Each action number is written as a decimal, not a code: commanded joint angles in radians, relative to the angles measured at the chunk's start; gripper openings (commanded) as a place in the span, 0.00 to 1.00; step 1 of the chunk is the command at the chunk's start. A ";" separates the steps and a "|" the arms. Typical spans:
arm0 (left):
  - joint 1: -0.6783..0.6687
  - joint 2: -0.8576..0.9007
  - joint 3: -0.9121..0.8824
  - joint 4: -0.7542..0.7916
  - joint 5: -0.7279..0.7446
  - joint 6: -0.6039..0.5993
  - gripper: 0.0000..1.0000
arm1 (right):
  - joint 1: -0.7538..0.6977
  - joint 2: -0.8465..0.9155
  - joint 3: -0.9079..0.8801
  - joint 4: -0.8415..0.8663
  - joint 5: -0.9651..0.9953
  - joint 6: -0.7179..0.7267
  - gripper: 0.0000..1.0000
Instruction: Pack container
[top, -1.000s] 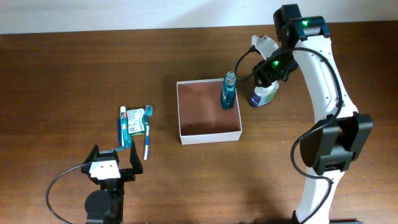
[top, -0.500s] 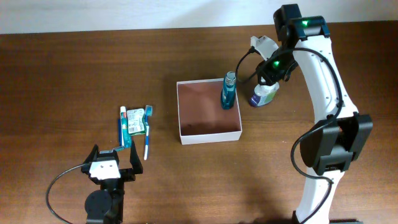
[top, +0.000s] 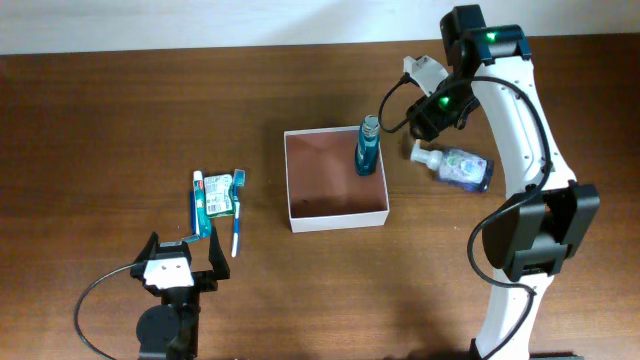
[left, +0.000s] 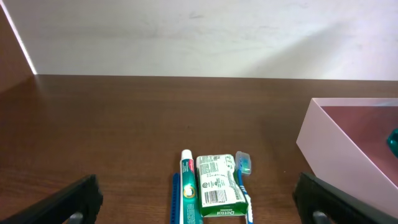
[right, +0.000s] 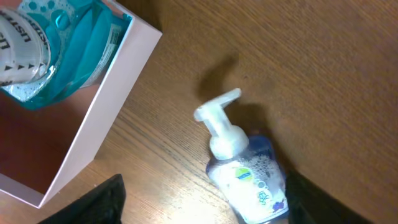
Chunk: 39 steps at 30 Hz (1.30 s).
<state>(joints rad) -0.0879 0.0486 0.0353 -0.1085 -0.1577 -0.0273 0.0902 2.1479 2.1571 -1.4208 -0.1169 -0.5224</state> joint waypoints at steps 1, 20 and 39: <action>0.006 0.000 -0.008 0.003 -0.004 -0.003 1.00 | -0.008 -0.004 0.010 0.000 0.002 0.061 0.76; 0.006 0.000 -0.008 0.003 -0.004 -0.003 1.00 | -0.001 0.005 -0.112 0.163 0.009 0.633 0.62; 0.006 0.000 -0.008 0.003 -0.004 -0.003 1.00 | 0.015 0.008 -0.395 0.449 0.089 0.820 0.45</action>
<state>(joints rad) -0.0879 0.0486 0.0353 -0.1085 -0.1577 -0.0273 0.0998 2.1483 1.7988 -0.9993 -0.0475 0.2737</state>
